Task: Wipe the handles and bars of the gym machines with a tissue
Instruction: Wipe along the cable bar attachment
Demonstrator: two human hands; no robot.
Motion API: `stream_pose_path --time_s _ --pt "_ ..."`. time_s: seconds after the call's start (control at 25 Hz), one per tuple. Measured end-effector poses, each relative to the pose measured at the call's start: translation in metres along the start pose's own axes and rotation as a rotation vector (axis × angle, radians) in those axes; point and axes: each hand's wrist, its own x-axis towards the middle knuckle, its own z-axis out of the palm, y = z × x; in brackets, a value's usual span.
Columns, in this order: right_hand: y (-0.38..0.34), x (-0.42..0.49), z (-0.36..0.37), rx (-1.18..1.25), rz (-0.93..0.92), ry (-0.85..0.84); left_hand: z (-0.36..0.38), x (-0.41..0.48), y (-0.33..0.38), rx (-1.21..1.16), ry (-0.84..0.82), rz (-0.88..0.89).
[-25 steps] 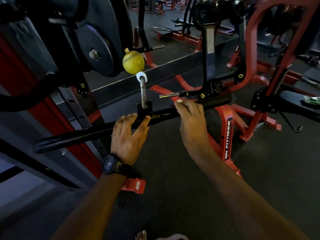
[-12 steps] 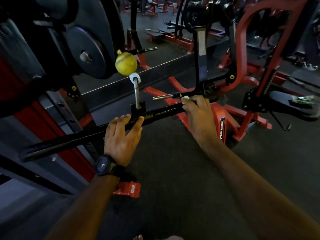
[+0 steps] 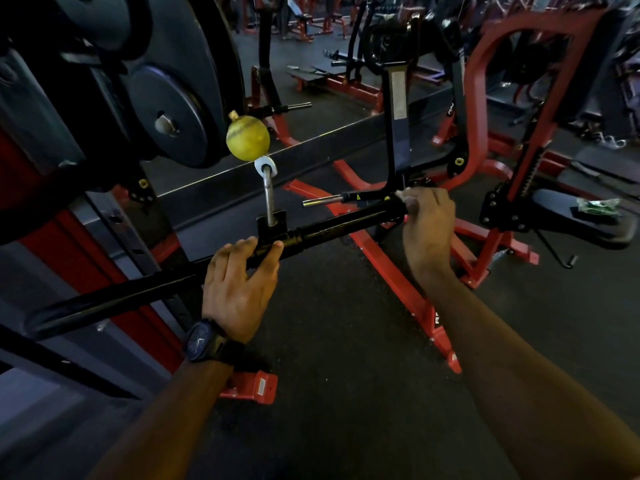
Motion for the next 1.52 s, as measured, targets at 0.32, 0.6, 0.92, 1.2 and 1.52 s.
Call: stream_pose_path --time_s 0.32,0.6,0.92,1.2,1.52 --pt "-0.011 -0.003 0.003 -0.048 0.037 -0.044 -0.002 -0.001 -0.002 0.008 0.011 0.022" --pt "-0.004 0.010 -0.007 0.031 0.190 0.073 -0.011 0.000 -0.001 -0.008 -0.005 0.014" --pt "-0.009 -0.022 0.033 -0.043 0.048 -0.077 -0.009 -0.001 -0.011 0.032 0.027 0.045" --pt "-0.042 -0.045 0.033 0.051 -0.181 -0.097 -0.009 -0.002 -0.002 0.020 0.042 0.018" --pt "-0.064 -0.068 0.044 0.096 -0.411 -0.196 -0.013 -0.001 -0.001 0.015 0.000 -0.001"
